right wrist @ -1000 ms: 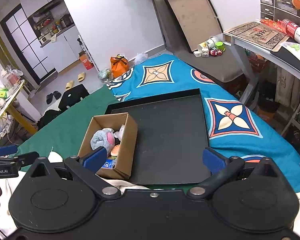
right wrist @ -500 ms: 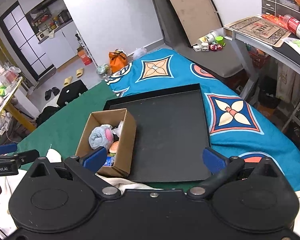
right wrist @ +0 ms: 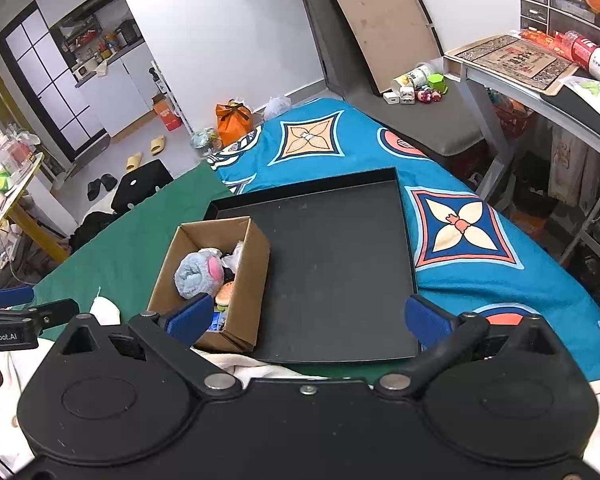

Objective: Organize soft objects

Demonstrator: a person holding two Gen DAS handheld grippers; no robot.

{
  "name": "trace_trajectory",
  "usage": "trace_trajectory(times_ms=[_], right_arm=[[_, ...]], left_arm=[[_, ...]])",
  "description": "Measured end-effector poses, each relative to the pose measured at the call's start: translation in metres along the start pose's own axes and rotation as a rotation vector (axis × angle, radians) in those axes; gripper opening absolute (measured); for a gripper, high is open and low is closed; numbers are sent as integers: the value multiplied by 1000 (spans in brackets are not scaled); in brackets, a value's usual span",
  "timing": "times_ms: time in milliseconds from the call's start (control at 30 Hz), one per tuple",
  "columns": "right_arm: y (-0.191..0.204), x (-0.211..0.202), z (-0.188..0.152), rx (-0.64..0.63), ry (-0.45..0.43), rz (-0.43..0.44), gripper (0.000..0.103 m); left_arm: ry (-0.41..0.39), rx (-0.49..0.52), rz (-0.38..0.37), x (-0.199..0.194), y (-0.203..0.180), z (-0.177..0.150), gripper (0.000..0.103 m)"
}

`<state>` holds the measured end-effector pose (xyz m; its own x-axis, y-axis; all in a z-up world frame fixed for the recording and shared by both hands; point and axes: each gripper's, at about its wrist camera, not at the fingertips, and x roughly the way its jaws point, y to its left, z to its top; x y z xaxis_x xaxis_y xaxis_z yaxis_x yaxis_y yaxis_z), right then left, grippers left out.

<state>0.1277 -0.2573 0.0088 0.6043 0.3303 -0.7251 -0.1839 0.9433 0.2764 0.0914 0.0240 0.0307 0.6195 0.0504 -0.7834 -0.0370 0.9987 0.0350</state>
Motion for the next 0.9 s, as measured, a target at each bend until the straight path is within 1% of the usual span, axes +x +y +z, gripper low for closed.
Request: trace_trajectory(times_ms=[100,267,400,733,900], right_arm=[[1,-1,1,-4,1,0,103],[3,-3,2,-8,-4,0,103],[4,-3,1,-9,-1,6,103],[7,-2,-4,-20,24,11,103],[9,1,-7,-38,41,12,103]], left_arm=[[3,-13,0,0,1,0,103],[-5,-6,-5,-3,2,-2,103],[4,-7,-7,-2,2,-3,103],[-9,-19,-11,-5,4,-4,103],[5,-10,-26,1,4,-5,103]])
